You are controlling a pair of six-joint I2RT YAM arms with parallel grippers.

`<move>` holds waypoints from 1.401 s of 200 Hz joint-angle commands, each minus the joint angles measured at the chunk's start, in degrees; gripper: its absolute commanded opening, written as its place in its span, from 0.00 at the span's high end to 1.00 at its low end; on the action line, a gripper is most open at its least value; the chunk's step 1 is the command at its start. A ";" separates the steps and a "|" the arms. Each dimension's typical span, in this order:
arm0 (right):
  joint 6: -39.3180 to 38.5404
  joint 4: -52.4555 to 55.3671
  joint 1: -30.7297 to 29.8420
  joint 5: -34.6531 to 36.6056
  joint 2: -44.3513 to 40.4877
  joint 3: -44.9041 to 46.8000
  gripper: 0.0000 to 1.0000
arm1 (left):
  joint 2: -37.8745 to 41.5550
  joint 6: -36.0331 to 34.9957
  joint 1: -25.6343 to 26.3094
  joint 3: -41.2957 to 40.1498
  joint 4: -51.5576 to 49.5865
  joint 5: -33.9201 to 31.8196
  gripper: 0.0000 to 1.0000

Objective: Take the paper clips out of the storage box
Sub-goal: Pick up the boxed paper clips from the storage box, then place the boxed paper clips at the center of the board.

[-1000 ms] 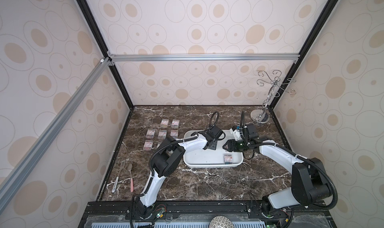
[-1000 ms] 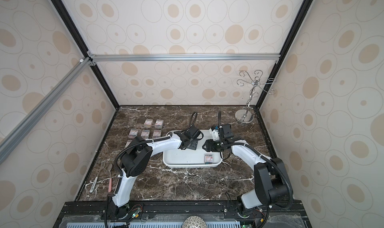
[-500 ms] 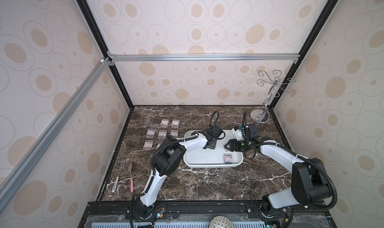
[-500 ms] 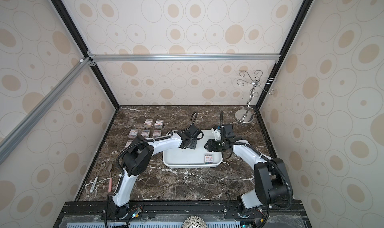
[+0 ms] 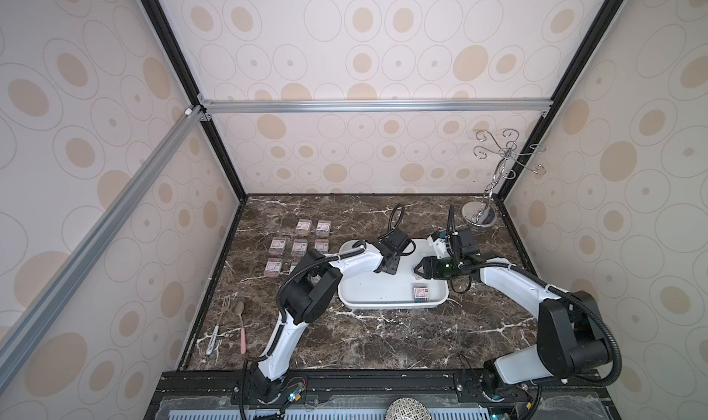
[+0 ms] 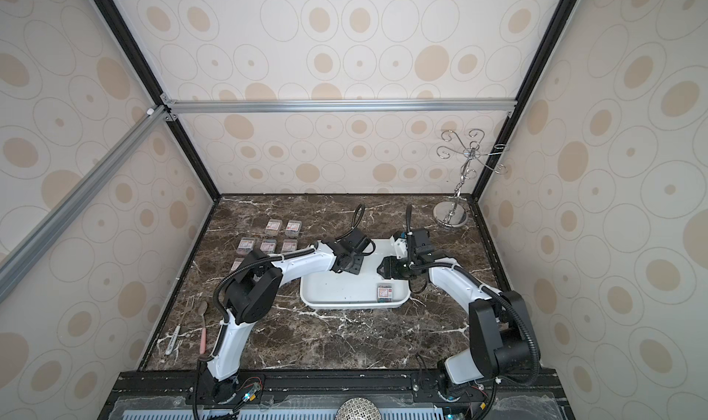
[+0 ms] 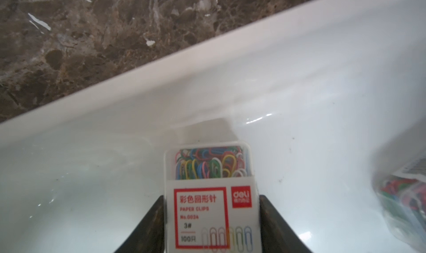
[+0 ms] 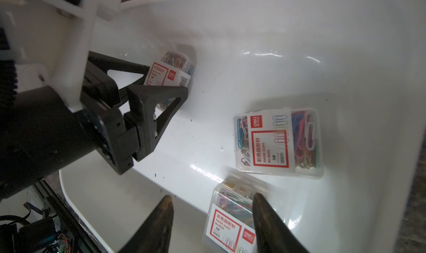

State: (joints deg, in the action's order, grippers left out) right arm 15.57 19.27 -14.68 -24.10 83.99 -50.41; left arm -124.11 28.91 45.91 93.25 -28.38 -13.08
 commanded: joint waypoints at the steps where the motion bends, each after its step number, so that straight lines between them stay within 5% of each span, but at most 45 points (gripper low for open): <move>1: -0.57 0.95 0.49 0.62 -0.84 1.09 0.44 | 4.34 -2.29 -0.72 2.72 -2.54 -0.37 0.42; 48: -1.31 2.03 1.10 1.07 -1.25 0.71 0.44 | 7.96 -6.40 -1.53 3.97 -4.44 4.24 0.42; 118: -1.69 3.61 2.27 1.86 -2.42 0.04 0.44 | 11.51 -10.45 -5.41 7.27 -9.47 2.65 0.42; 280: -3.60 7.87 4.30 2.70 -4.14 -1.23 0.44 | 6.78 -17.59 -23.72 15.26 -9.31 4.47 0.44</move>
State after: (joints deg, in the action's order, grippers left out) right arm 13.41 25.02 -11.03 -21.96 81.17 -50.13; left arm -115.09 14.00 24.21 104.81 -38.20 -8.97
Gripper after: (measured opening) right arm 0.562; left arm 0.565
